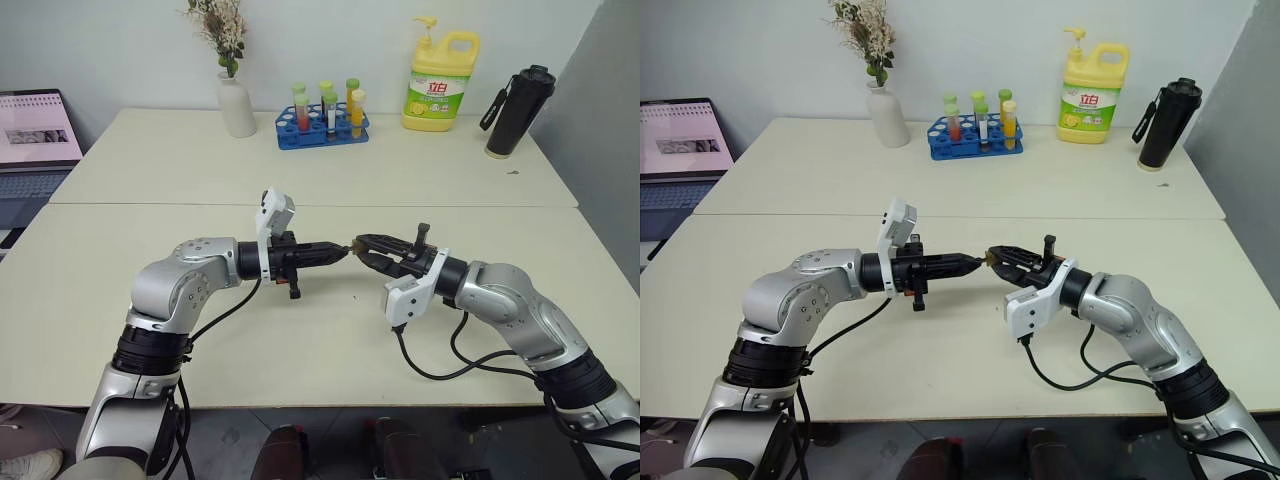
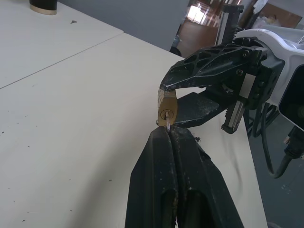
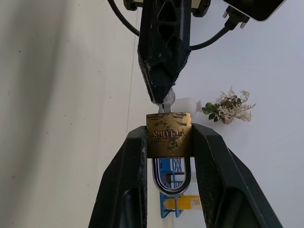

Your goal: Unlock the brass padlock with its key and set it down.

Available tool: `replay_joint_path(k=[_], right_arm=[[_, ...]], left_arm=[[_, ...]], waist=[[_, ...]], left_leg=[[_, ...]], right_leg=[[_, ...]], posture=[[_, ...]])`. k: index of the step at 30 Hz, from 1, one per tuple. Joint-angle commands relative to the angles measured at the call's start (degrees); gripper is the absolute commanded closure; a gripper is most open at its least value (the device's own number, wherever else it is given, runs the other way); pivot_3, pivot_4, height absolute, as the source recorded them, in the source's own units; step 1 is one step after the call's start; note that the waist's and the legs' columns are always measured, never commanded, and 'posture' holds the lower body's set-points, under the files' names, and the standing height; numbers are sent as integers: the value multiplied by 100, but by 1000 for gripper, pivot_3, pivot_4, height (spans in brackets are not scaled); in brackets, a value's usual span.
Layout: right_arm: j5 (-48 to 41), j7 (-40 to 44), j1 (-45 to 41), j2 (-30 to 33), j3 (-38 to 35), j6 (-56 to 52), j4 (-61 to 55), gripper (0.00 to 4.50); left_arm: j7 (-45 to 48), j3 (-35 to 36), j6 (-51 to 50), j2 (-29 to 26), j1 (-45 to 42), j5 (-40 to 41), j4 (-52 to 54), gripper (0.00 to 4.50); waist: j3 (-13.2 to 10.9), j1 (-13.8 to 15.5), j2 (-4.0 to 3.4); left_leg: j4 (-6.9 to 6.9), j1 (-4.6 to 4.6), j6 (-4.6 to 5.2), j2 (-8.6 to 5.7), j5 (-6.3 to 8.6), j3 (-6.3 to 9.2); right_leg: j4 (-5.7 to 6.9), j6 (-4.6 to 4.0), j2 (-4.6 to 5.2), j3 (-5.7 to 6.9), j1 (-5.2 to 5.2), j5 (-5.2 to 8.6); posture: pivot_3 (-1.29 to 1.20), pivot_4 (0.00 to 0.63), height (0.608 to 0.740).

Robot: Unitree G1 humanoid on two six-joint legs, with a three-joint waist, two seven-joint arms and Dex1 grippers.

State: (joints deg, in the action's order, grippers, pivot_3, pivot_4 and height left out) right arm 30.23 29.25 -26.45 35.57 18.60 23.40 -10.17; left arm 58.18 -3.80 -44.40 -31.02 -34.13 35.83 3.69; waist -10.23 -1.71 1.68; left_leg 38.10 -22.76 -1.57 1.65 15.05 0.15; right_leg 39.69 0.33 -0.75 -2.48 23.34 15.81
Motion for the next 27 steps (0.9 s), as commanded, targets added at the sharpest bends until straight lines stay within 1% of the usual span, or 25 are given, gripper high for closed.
replay_joint_path(k=[1,8,11,14,19,25,26,27], right_arm=[[-137,23,-116,-4,-176,95,-258,3564],[-168,96,-88,-14,-181,134,-260,3564],[-176,108,-67,-5,-184,149,-259,3564],[-184,127,-78,-19,-188,165,-234,3564],[-193,141,-78,-9,-197,203,-204,3564],[-223,166,-105,-24,-192,213,-177,3564],[-228,172,-106,-22,-192,213,-178,3564],[-232,176,-106,-20,-192,217,-182,3564]], left_arm=[[24,33,124,89,-116,4,39,4500],[131,159,-46,148,-130,244,54,4500],[101,167,-70,114,-151,221,21,3907],[14,148,188,130,-151,46,-10,2995],[107,142,142,99,-169,110,-55,1462],[197,105,127,123,-146,129,-35,1451],[188,109,126,135,-154,124,-49,1844],[185,120,115,144,-162,132,-67,2072]], waist=[[0,0,0],[0,-1,0],[0,0,0],[0,0,0],[0,1,0],[0,0,0],[0,0,0],[0,1,0]], left_leg=[[0,0,0,0,0,0],[0,0,0,0,0,0],[0,0,0,0,0,0],[0,0,0,0,0,0],[0,0,0,0,0,0],[1,0,0,0,0,0],[1,0,0,0,0,0],[1,0,0,0,0,0]], right_leg=[[0,0,0,0,0,0],[0,0,0,0,0,0],[0,0,0,1,0,0],[0,0,0,0,0,0],[1,0,0,0,0,0],[2,0,0,0,0,0],[2,0,0,0,0,0],[2,0,0,0,0,0]], posture=[[0,150,740],[0,150,740],[0,150,740],[0,150,740],[0,150,740],[0,150,740],[0,150,740],[0,150,740]])
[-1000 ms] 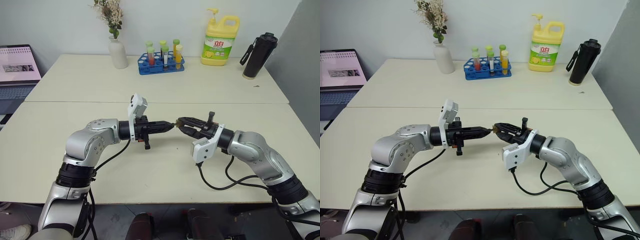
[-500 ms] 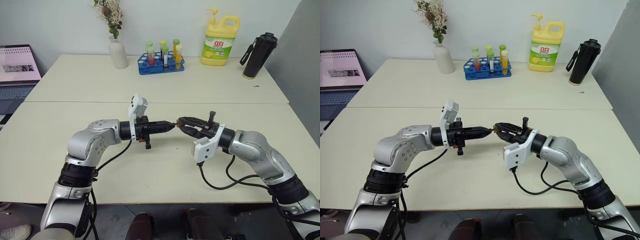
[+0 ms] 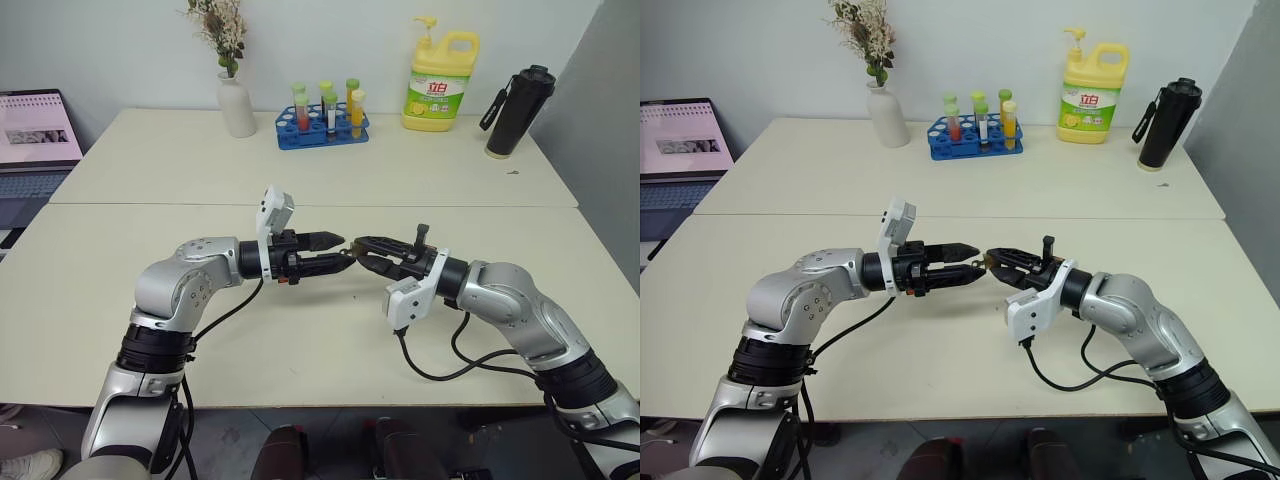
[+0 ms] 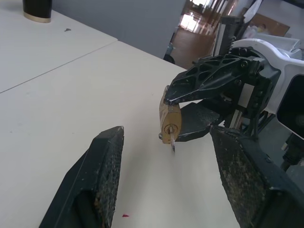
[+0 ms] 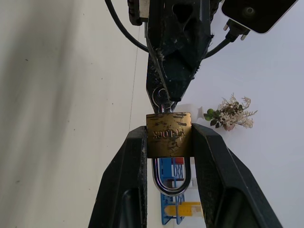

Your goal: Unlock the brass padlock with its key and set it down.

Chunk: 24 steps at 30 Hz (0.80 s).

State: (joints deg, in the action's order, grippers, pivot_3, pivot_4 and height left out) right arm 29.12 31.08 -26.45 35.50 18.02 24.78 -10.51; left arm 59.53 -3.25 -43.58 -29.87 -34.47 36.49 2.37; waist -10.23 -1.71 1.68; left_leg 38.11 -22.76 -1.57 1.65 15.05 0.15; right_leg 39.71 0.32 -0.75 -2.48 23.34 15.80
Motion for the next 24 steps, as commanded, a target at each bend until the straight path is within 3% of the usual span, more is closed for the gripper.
replay_joint_path(k=[1,7,8,17,24], right_arm=[[-125,0,-106,-11,-135,78,-151,3564],[-155,25,-112,-2,-146,87,-161,3564],[-161,27,-121,-5,-148,89,-162,3564],[-239,18,-155,-64,-188,38,-169,3564],[-511,169,-110,-192,-236,-256,-169,3564]], left_arm=[[47,72,28,35,-135,69,50,2395],[78,37,48,56,-132,45,37,4329],[97,13,64,56,-110,35,60,4487],[129,-11,109,55,-36,2,163,4500],[479,-296,875,-161,45,-461,402,4500]], waist=[[0,0,0],[0,0,0],[0,0,0],[0,0,0],[0,-3,0]], left_leg=[[0,0,0,0,0,0],[0,0,0,0,0,0],[1,0,0,0,0,-1],[1,0,0,0,0,0],[1,1,0,0,0,0]], right_leg=[[0,0,0,0,0,0],[0,0,0,0,0,0],[1,0,0,0,0,0],[3,0,0,0,0,0],[4,0,0,0,0,0]], posture=[[0,150,740],[0,150,740],[0,150,740],[0,150,740],[0,150,740]])
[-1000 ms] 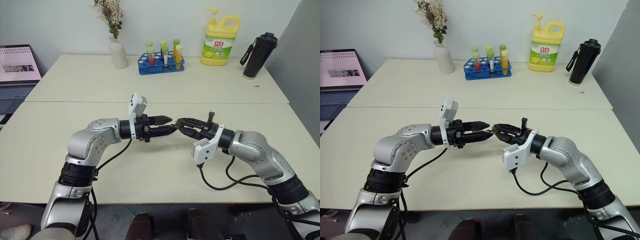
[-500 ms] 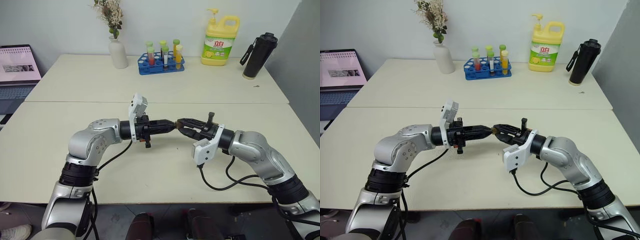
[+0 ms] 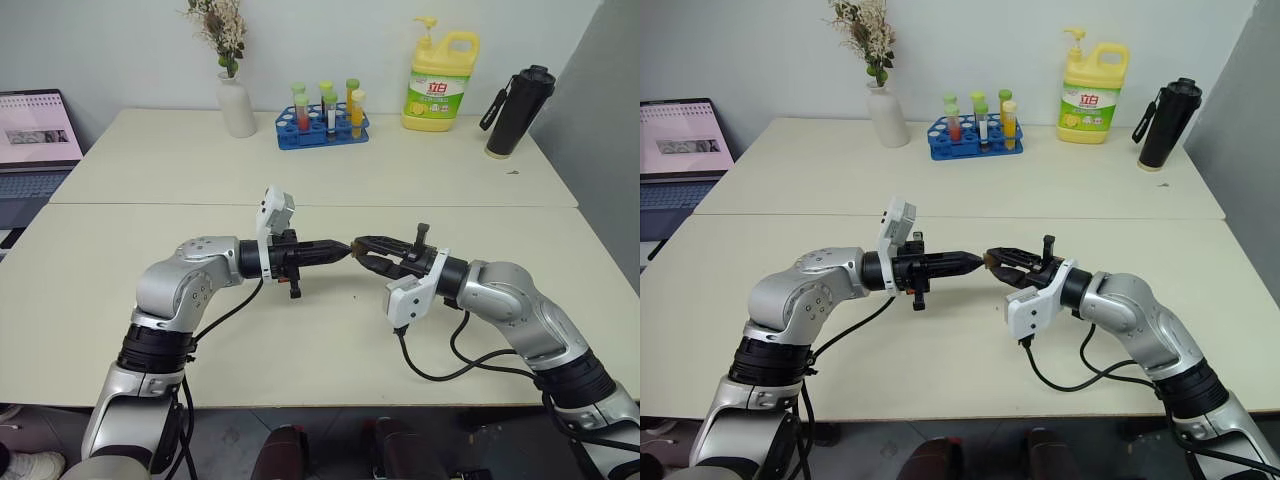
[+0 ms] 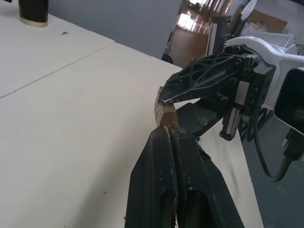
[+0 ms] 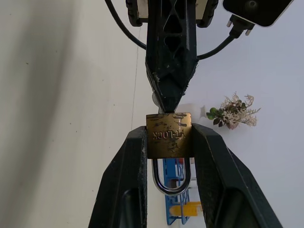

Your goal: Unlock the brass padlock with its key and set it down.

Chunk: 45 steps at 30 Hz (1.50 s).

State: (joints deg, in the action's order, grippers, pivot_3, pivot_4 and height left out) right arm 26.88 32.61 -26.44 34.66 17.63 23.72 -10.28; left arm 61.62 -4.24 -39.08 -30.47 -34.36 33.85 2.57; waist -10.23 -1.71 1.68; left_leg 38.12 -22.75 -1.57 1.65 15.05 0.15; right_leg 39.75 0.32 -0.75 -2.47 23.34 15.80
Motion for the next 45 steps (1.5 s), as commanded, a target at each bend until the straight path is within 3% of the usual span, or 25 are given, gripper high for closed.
replay_joint_path(k=[1,9,20,24,27,31,38,45], right_arm=[[-374,61,-101,-144,-205,-241,-209,3564],[-870,350,-1,-376,-292,-964,-410,3564],[-924,406,18,-375,-262,-1050,-550,3564],[-925,406,23,-371,-258,-1045,-555,3564],[-925,405,24,-371,-257,-1045,-560,3564],[-918,417,21,-381,-248,-1059,-553,3564],[-891,462,71,-389,-268,-1073,-586,3564],[-851,453,33,-383,-236,-980,-560,3564]], left_arm=[[352,-272,655,-145,66,-331,460,4500],[665,-583,1920,-236,195,-1024,534,4500],[748,-702,3531,49,24,-1760,89,4500],[597,-615,3266,173,-7,-1656,42,4500],[468,-468,2402,271,-29,-1256,117,4500],[220,-315,1740,376,-46,-1104,62,3586],[-339,72,185,338,39,-489,294,1431],[-851,311,-671,512,-116,89,557,1406]], waist=[[0,-5,0],[0,3,0],[0,3,0],[0,2,0],[0,2,0],[0,2,0],[0,-11,0],[0,-1,0]], left_leg=[[0,0,0,0,0,0],[1,1,0,0,0,-1],[0,1,1,-1,0,-4],[0,0,1,-1,1,-4],[1,-1,2,-2,1,-3],[1,-1,2,-1,1,1],[0,2,2,1,1,5],[2,1,1,-1,0,8]], right_leg=[[0,0,0,0,0,0],[2,-1,-1,0,0,0],[1,0,-7,0,0,0],[1,0,-8,1,0,0],[2,1,-8,1,0,0],[2,1,-9,3,0,1],[9,1,-11,3,0,1],[11,1,-9,5,0,1]], posture=[[0,150,740],[0,150,740],[0,150,740],[0,150,740],[0,150,740],[0,150,740],[0,150,740],[0,150,740]])
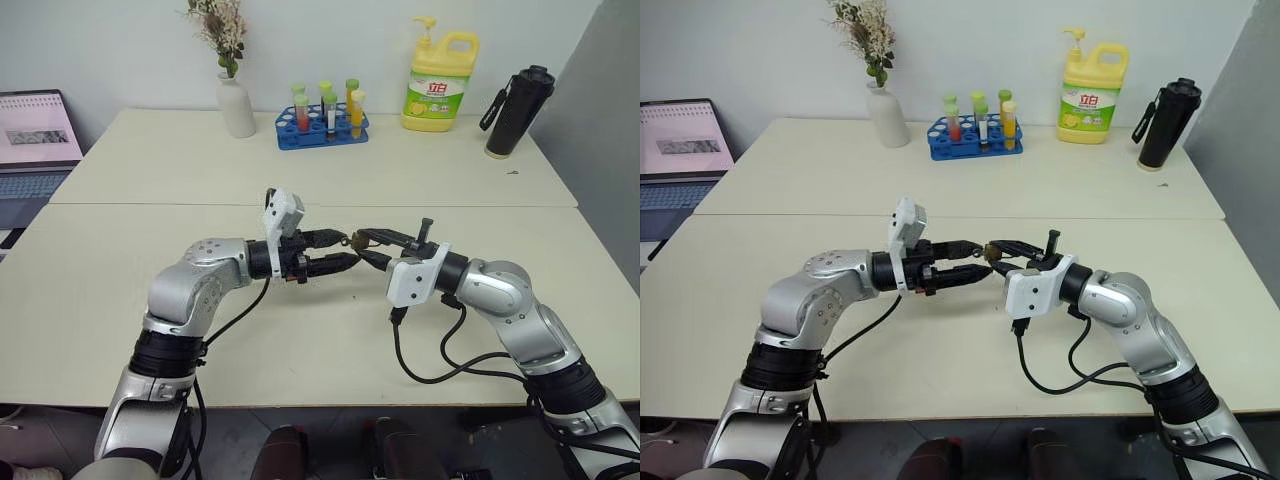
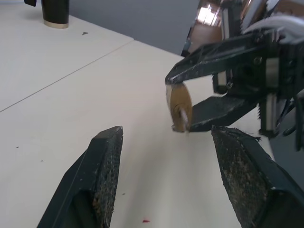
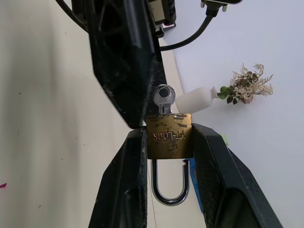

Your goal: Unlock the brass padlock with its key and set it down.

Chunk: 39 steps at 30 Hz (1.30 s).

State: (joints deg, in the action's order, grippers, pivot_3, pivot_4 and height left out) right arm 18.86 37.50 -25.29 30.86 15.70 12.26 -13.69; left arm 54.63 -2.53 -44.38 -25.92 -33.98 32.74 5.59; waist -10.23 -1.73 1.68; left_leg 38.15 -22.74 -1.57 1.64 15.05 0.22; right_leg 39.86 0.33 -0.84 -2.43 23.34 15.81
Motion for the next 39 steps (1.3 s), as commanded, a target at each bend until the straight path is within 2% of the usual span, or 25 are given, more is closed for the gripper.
replay_joint_path(k=[1,13,16,23,32,37,39], right_arm=[[-36,-40,-95,-1,-36,194,-206,3564],[16,-46,-126,2,-48,275,-169,3564],[27,-54,-112,3,-52,262,-189,3564],[64,-79,-108,-8,-43,263,-193,3564],[133,-83,-103,38,-92,270,-163,3564],[90,29,29,226,-409,-287,-161,1892],[-207,257,298,652,-828,-386,-129,1850]], left_arm=[[-197,147,-177,64,-177,223,259,1406],[-235,-161,66,85,-346,-48,72,1406],[-201,-228,117,61,-370,-94,51,2009],[-265,-206,122,141,-409,-95,-18,4239],[-266,-245,120,118,-376,-113,-18,4313],[-189,-202,172,92,-454,-106,-188,4313],[-37,-223,375,77,-613,-190,-465,4313]], waist=[[0,2,0],[0,5,0],[0,4,0],[0,5,0],[0,3,0],[0,5,0],[0,26,1]], left_leg=[[0,0,0,0,0,0],[0,1,-2,-1,-1,-2],[0,1,-2,0,-1,-1],[0,1,-2,-1,-1,-2],[0,1,-2,-1,-1,-3],[0,1,-3,-1,-1,-2],[1,0,-3,-4,-1,-3]], right_leg=[[0,0,0,0,0,0],[1,-1,1,-2,0,0],[1,-1,1,-2,0,0],[1,-1,1,-2,0,0],[1,0,1,-3,0,0],[1,-1,1,-1,0,0],[1,-1,2,-2,0,0]], posture=[[0,150,740],[0,150,740],[0,150,740],[0,150,740],[0,150,740],[0,150,740],[0,150,740]])
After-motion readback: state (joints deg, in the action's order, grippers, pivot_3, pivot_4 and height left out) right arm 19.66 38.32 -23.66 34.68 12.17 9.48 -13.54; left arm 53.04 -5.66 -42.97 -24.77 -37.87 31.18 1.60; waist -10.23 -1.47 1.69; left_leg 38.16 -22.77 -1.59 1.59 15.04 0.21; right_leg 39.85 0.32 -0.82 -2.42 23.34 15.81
